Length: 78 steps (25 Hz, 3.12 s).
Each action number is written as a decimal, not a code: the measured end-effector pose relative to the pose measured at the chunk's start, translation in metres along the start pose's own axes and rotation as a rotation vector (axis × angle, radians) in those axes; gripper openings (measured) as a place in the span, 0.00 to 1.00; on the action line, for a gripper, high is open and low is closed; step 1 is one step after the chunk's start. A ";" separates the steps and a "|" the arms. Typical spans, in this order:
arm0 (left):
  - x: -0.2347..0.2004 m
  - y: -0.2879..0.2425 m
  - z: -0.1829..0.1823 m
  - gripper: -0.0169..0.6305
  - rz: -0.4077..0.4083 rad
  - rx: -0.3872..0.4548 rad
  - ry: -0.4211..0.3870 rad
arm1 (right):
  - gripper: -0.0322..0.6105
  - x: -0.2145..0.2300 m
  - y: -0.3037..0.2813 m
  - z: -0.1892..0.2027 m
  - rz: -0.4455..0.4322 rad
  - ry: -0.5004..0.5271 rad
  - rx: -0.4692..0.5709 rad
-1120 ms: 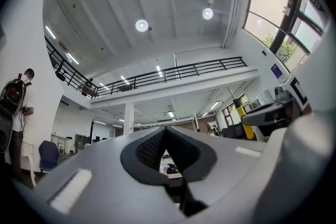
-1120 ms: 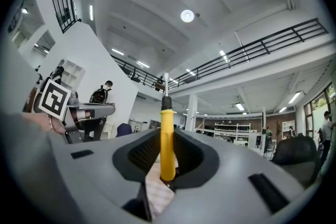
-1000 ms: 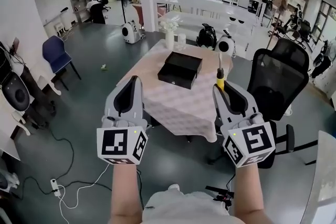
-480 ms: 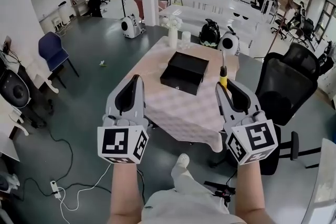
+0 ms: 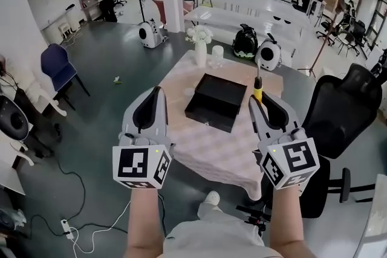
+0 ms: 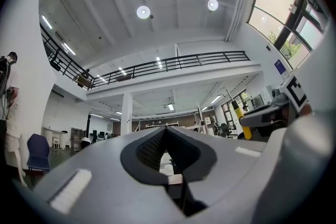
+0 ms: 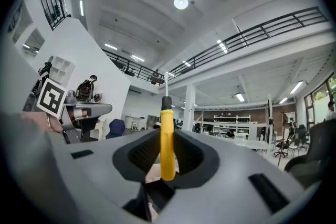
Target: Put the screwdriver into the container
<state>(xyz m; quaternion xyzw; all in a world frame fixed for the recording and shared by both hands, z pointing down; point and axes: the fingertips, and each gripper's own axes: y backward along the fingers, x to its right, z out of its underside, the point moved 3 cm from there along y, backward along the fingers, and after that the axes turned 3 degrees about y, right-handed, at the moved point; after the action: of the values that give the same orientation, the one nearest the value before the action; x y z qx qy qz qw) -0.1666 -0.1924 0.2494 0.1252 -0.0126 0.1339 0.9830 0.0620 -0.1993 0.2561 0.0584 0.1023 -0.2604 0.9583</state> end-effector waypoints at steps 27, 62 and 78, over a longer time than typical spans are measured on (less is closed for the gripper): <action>-0.052 -0.190 0.098 0.04 0.043 -0.145 0.061 | 0.17 0.068 -0.175 0.140 -0.075 -0.101 -0.326; -0.126 -0.204 0.134 0.04 -0.014 -0.211 0.071 | 0.17 -0.039 -0.231 0.413 -0.437 -0.150 -1.368; -0.116 -0.214 0.124 0.04 0.025 -0.185 0.077 | 0.31 -0.028 -0.239 0.371 -0.451 -0.145 -1.239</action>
<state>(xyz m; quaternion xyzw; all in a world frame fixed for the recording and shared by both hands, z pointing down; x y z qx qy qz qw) -0.2205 -0.4527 0.3109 0.0283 0.0116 0.1490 0.9884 -0.0223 -0.4519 0.6093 -0.5442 0.1779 -0.3510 0.7409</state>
